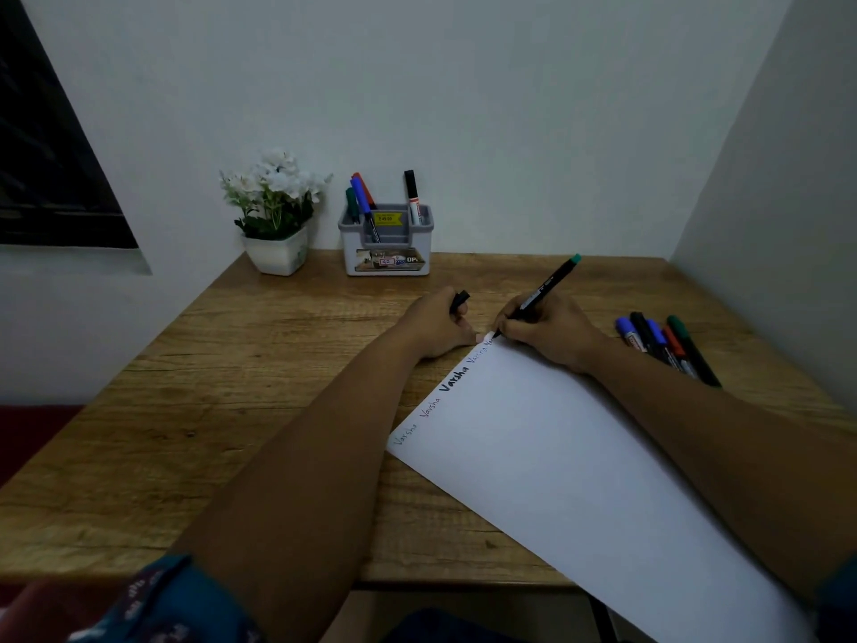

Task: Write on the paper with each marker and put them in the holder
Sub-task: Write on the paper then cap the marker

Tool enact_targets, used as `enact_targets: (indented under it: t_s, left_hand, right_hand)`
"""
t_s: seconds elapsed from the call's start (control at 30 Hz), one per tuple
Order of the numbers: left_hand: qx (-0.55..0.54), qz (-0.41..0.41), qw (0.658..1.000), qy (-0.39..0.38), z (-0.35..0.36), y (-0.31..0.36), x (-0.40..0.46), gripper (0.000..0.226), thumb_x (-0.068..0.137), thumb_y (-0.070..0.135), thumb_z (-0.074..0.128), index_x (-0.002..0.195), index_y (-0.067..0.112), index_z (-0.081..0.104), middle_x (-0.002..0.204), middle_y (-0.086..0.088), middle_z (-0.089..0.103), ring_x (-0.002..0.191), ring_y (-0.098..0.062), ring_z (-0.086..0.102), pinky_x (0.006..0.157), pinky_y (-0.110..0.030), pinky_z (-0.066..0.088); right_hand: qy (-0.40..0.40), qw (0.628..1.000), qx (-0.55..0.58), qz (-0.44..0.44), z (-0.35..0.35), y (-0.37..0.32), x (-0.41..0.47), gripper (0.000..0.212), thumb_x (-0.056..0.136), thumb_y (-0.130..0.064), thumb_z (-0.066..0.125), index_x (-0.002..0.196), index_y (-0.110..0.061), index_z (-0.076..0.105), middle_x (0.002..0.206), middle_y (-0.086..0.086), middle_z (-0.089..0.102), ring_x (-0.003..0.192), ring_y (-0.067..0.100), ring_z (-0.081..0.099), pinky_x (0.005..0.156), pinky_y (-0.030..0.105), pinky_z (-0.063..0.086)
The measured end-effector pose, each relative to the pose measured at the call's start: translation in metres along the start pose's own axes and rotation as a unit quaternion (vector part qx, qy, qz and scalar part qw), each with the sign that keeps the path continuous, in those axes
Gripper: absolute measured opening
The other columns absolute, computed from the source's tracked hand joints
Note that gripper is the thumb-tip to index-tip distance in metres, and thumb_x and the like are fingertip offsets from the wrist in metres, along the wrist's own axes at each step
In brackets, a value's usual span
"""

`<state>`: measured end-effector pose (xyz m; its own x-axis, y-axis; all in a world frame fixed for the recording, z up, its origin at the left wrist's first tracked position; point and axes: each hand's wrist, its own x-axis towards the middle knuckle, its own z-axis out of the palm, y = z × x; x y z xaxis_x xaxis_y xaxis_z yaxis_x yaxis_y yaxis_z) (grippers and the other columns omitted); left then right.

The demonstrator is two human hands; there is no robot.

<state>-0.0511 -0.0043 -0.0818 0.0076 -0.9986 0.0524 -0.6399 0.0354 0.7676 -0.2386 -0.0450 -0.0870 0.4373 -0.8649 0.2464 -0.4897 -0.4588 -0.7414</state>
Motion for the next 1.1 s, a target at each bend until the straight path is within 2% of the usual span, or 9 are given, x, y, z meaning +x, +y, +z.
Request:
enact_targets:
  t_s: [0.13,0.33,0.47,0.6,0.73,0.93,1.1]
  left_hand:
    - [-0.006,0.002,1.0,-0.006,-0.0007,-0.0003,-0.0008,0.033,0.077,0.021,0.081,0.085,0.023,0.048,0.096,-0.006,0.065,0.094,-0.023,0.063,0.091,-0.041,0.051]
    - [-0.016,0.002,1.0,-0.011,-0.0005,-0.0008,0.0005,0.033,0.077,0.018,0.08,0.085,0.021,0.048,0.085,0.002,0.064,0.083,-0.014,0.061,0.089,-0.038,0.05]
    - [-0.022,0.002,1.0,-0.012,-0.0002,-0.0015,0.0009,0.033,0.077,0.018,0.08,0.085,0.022,0.048,0.085,0.002,0.063,0.081,-0.012,0.061,0.089,-0.037,0.051]
    - [-0.024,0.004,1.0,-0.012,-0.0003,-0.0018,0.0014,0.033,0.077,0.017,0.08,0.085,0.022,0.048,0.084,0.003,0.063,0.08,-0.011,0.061,0.088,-0.037,0.05]
    - [-0.03,0.003,0.999,-0.012,-0.0004,-0.0012,0.0008,0.033,0.077,0.017,0.08,0.085,0.021,0.049,0.081,0.005,0.061,0.077,-0.01,0.059,0.088,-0.036,0.05]
    - [-0.024,0.003,1.0,-0.012,-0.0002,-0.0015,0.0015,0.033,0.077,0.017,0.081,0.084,0.021,0.049,0.084,0.002,0.065,0.083,-0.014,0.064,0.092,-0.04,0.052]
    - [-0.028,0.009,1.0,-0.01,0.0001,-0.0017,0.0011,0.032,0.078,0.015,0.08,0.086,0.019,0.049,0.081,0.004,0.062,0.079,-0.011,0.061,0.09,-0.037,0.051]
  right_hand:
    - [0.0,1.0,0.001,0.002,-0.0006,0.0007,-0.0006,0.008,0.082,-0.011,0.068,0.078,-0.016,0.073,0.081,-0.001,0.072,0.078,0.006,0.063,0.075,0.025,0.049]
    - [0.005,1.0,0.001,0.001,0.0011,0.0017,0.0004,0.007,0.083,-0.012,0.069,0.08,-0.017,0.074,0.083,-0.004,0.073,0.081,0.005,0.065,0.075,0.022,0.049]
    - [0.011,1.0,-0.021,0.008,0.0003,0.001,0.0003,0.005,0.081,-0.016,0.068,0.08,-0.016,0.073,0.085,0.001,0.073,0.086,0.014,0.065,0.078,0.029,0.05]
    - [0.015,1.0,-0.018,0.007,0.0007,-0.0008,-0.0001,0.005,0.083,-0.014,0.068,0.081,-0.015,0.073,0.085,0.001,0.073,0.085,0.012,0.065,0.073,0.02,0.047]
    - [0.04,0.999,0.01,0.014,0.0004,0.0,-0.0008,0.008,0.082,-0.01,0.066,0.078,-0.012,0.073,0.08,0.005,0.073,0.071,0.006,0.063,0.066,0.017,0.049]
    - [0.03,0.999,0.0,0.016,0.0001,0.0001,-0.0002,0.007,0.082,-0.01,0.067,0.079,-0.012,0.074,0.082,0.002,0.073,0.075,0.005,0.064,0.07,0.019,0.049]
    - [0.027,0.999,0.0,0.018,-0.0012,-0.0005,-0.0008,0.006,0.082,-0.012,0.068,0.079,-0.013,0.073,0.082,0.002,0.073,0.08,0.01,0.065,0.073,0.023,0.049]
